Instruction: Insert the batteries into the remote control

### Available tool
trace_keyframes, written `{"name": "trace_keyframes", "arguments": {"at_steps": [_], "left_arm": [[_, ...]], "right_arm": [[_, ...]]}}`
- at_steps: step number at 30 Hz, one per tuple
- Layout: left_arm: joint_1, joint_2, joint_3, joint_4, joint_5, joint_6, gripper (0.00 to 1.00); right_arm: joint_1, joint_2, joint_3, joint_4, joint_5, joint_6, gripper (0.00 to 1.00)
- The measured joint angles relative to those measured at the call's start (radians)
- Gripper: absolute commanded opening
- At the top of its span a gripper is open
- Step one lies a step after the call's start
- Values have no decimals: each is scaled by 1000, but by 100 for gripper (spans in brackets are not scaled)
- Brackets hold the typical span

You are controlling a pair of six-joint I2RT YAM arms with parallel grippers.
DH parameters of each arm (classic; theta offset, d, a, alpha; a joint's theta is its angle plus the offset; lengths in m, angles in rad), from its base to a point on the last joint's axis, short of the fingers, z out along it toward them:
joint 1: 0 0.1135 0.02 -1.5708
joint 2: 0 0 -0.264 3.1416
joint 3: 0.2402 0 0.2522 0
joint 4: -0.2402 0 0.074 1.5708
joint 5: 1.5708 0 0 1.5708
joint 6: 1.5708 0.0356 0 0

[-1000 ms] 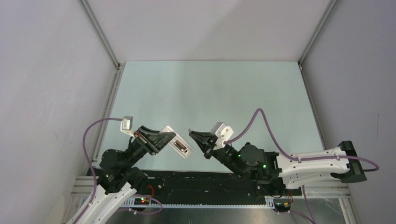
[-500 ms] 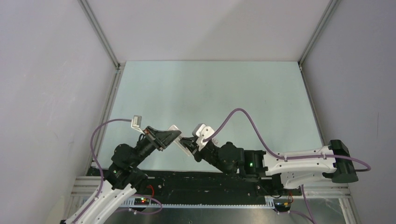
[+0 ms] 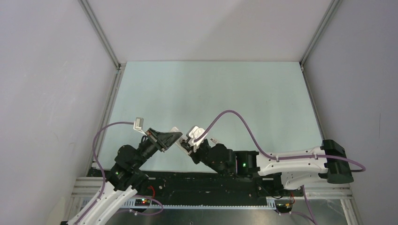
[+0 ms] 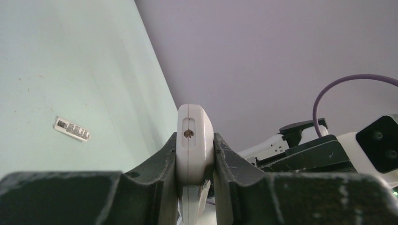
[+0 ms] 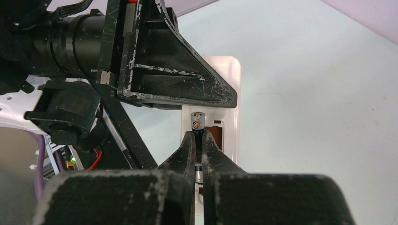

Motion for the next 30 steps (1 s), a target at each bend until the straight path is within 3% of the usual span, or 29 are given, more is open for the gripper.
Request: {"name": "trace_keyframes", "arguments": {"at_steps": [16,20,30], "left_arm": [[2,-23,-17,-21,-15,-15,0],[2,-22,-17,-24,-21,-15,0],[2,-16,-17,-42,-26,-16,0]], "right_arm": [[-15,11,1,-55,41,14,0],[-18,11,1,-63,41,32,13],[-23,29,7,-86,45,53,24]]}}
